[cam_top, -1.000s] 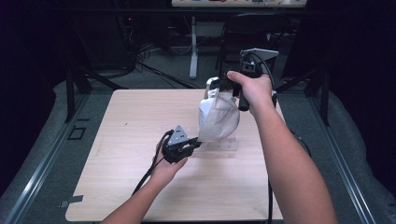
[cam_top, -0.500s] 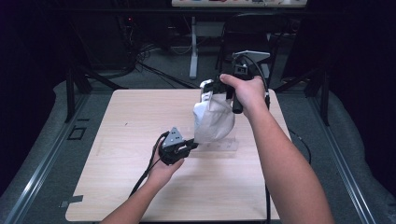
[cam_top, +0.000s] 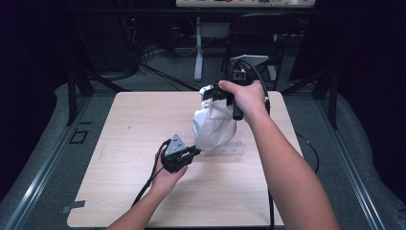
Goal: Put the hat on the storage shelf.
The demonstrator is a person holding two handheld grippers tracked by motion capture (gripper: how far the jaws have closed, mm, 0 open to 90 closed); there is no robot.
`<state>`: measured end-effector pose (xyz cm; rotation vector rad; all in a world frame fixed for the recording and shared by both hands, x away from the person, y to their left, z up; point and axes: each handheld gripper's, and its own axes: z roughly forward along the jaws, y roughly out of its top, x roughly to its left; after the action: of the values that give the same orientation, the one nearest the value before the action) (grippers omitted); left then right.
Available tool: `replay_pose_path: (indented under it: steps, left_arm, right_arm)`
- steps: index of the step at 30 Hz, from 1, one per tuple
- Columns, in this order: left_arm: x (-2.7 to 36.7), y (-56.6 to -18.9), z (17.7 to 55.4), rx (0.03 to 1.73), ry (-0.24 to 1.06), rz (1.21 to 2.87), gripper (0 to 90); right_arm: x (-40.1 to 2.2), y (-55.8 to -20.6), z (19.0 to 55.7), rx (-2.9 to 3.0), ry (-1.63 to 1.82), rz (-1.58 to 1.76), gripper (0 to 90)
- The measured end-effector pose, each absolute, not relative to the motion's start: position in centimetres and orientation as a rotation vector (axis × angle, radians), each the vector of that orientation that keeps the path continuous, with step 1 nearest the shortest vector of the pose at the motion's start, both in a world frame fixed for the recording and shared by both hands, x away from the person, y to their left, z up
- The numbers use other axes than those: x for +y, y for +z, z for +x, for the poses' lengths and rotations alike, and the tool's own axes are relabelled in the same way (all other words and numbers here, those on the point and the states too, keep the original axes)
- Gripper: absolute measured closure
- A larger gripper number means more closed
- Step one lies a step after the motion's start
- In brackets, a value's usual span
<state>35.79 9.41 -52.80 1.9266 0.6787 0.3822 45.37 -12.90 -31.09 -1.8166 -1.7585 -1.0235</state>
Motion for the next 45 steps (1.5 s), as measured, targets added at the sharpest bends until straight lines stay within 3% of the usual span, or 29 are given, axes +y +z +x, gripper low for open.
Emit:
replay_pose_path:
  steps: [26, 38, 45]
  left_arm:
    - [9.2, -54.6, 35.4, 0.825, 0.387, 1.968, 84.1]
    - [9.6, -54.0, 34.9, 0.827, 0.337, 1.946, 60.6]
    - [10.3, -53.6, 34.5, 0.82, 0.346, 1.961, 56.6]
  right_arm:
    - [-12.2, -33.3, 45.4, -1.848, -0.904, -1.856, 81.6]
    - [-12.9, -32.7, 45.0, -1.843, -0.929, -1.845, 77.5]
    - [-13.3, -32.3, 44.6, -1.854, -0.936, -1.845, 73.7]
